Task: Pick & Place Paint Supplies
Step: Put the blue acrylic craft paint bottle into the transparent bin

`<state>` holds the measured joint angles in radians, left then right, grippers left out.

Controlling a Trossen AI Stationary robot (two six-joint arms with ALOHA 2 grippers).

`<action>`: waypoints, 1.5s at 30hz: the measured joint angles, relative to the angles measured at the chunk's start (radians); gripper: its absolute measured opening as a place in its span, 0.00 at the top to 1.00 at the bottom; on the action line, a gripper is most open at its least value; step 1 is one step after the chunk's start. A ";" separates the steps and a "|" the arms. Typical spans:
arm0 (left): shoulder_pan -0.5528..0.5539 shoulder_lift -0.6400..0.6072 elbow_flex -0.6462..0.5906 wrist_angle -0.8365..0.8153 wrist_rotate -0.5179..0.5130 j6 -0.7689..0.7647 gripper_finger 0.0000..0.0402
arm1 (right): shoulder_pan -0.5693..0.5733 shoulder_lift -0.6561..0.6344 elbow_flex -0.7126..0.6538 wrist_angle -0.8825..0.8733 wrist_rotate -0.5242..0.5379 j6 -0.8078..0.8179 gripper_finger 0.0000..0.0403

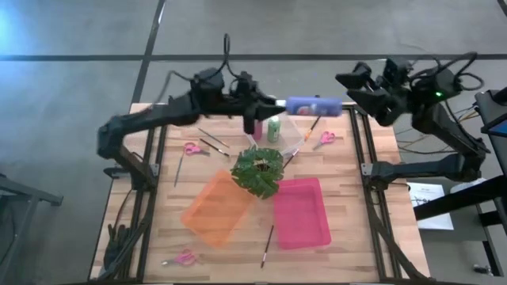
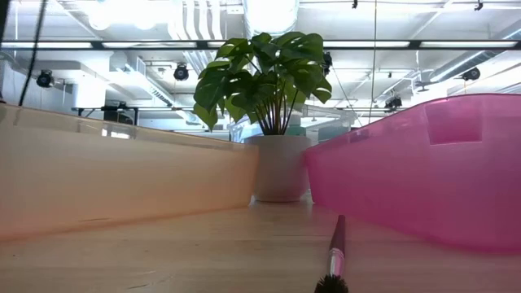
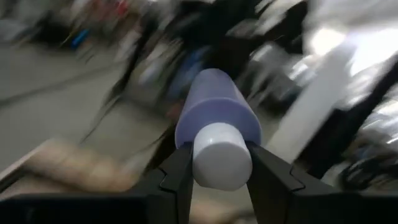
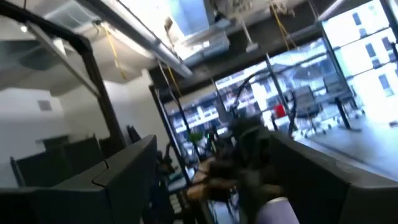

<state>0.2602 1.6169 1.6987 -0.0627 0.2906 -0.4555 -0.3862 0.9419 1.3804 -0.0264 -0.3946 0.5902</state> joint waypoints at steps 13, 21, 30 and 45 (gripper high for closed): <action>0.031 -0.118 0.260 -0.790 -0.128 0.139 0.70 | 0.000 -0.070 -0.002 -0.270 0.020 -0.042 0.25; 0.030 -0.016 0.428 -0.999 -0.134 0.190 0.70 | 0.000 -0.097 -0.003 -0.526 0.057 -0.077 0.25; 0.031 0.177 0.646 -1.212 -0.136 0.234 0.70 | 0.000 -0.131 -0.003 -0.787 0.084 -0.077 0.25; 0.029 0.249 0.613 -1.273 -0.234 0.186 0.70 | 0.004 -0.146 -0.068 -1.047 0.163 -0.085 0.25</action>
<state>0.2891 1.8656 2.3115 -1.3357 0.0570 -0.2699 -0.3824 0.7959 1.3127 -1.0730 -0.2314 0.5049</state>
